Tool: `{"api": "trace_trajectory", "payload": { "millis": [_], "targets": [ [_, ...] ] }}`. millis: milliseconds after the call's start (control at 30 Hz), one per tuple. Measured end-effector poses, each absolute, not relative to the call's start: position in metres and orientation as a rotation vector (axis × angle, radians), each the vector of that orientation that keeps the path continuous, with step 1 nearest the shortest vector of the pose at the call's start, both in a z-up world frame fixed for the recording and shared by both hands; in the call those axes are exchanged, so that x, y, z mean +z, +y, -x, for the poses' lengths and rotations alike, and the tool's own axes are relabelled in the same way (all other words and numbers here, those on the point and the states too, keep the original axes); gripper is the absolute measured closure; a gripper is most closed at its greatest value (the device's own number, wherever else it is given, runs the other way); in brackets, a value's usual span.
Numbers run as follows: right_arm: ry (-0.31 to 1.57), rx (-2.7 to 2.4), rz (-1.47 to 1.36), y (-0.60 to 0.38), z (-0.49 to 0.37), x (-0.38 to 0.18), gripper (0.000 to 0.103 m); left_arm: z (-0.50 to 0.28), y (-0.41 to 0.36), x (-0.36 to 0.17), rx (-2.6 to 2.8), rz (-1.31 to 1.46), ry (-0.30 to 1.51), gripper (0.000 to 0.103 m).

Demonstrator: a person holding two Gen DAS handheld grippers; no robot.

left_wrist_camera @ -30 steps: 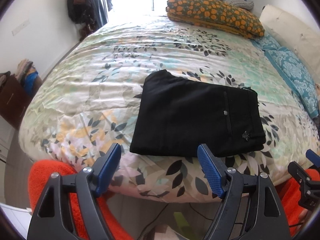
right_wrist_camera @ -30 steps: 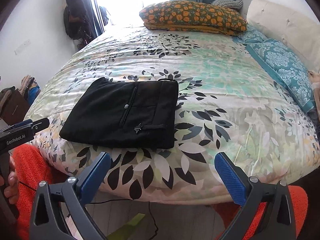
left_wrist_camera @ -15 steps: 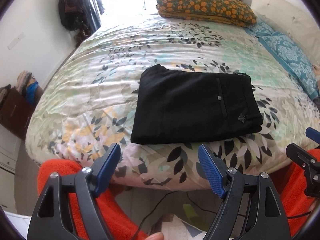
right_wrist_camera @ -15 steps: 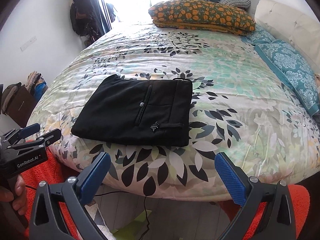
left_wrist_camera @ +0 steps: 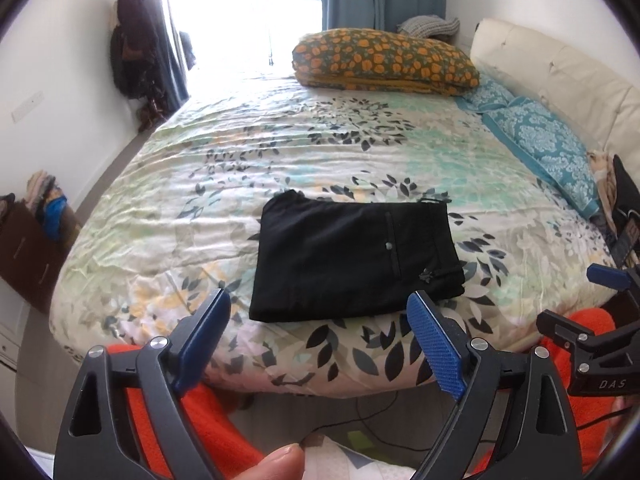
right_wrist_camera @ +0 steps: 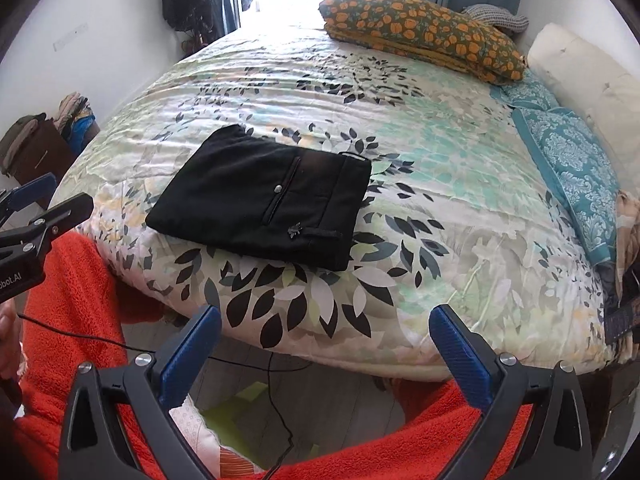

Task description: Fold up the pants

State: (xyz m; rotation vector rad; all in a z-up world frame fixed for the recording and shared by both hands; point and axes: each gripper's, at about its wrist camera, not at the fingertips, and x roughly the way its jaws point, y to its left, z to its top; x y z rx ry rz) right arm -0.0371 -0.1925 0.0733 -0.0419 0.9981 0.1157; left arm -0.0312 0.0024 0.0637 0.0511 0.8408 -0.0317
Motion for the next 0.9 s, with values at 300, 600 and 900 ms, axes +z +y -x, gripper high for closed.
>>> {"api": "trace_trajectory", "payload": {
  "millis": [300,600,900],
  "targets": [
    [0.949,0.078,0.089,-0.169,0.049,0.076,0.000,0.033,-0.001,0.053,0.055,-0.150,0.872,0.011],
    [0.961,0.136,0.006,-0.158,0.052,0.067,0.000,0.039,0.007,0.037,0.009,-0.130,0.927,0.011],
    [0.980,0.078,0.053,-0.150,0.050,0.065,0.000,0.035,0.007,0.031,0.000,-0.111,0.973,0.011]
  ]
}}
